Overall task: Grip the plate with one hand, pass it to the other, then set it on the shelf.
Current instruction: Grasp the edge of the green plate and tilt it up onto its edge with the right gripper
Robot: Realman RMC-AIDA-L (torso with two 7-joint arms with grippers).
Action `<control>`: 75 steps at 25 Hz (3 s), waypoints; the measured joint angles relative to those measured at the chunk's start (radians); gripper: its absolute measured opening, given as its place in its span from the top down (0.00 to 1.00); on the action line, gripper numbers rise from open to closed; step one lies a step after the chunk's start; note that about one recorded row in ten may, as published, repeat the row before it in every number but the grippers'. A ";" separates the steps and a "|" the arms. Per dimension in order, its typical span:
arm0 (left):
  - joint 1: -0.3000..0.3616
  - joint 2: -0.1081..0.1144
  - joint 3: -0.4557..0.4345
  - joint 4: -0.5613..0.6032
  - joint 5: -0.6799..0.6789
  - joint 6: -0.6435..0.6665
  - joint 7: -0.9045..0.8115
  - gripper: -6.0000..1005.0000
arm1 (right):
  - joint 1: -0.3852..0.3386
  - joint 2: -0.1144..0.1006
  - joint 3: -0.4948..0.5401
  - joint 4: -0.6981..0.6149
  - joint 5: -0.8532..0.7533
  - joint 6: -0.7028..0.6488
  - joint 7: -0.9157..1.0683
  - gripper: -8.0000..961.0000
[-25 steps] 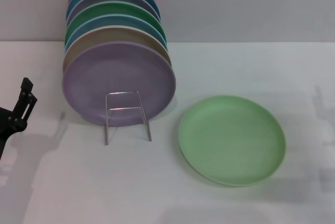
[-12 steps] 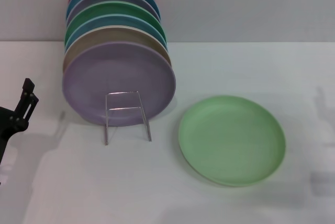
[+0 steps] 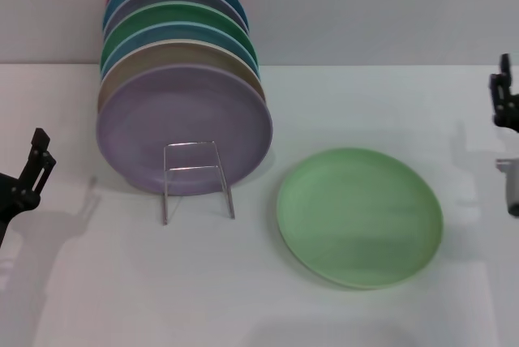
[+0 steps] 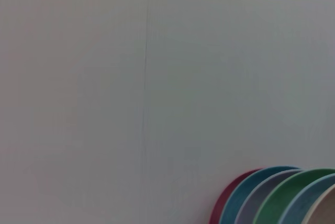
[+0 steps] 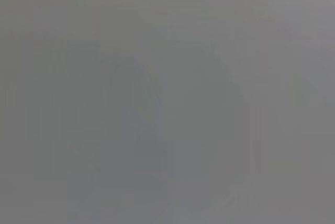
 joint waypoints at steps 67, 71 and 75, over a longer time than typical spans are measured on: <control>-0.032 -0.001 -0.004 0.004 0.000 0.025 -0.008 0.19 | 0.249 -0.036 1.355 0.363 -0.720 2.512 0.242 0.35; -0.032 -0.001 -0.005 0.004 0.000 0.025 -0.008 0.19 | 0.254 -0.037 1.358 0.354 -0.721 2.511 0.241 0.35; -0.031 -0.001 -0.005 0.004 -0.002 0.025 -0.008 0.19 | 0.259 -0.038 1.361 0.347 -0.722 2.510 0.242 0.44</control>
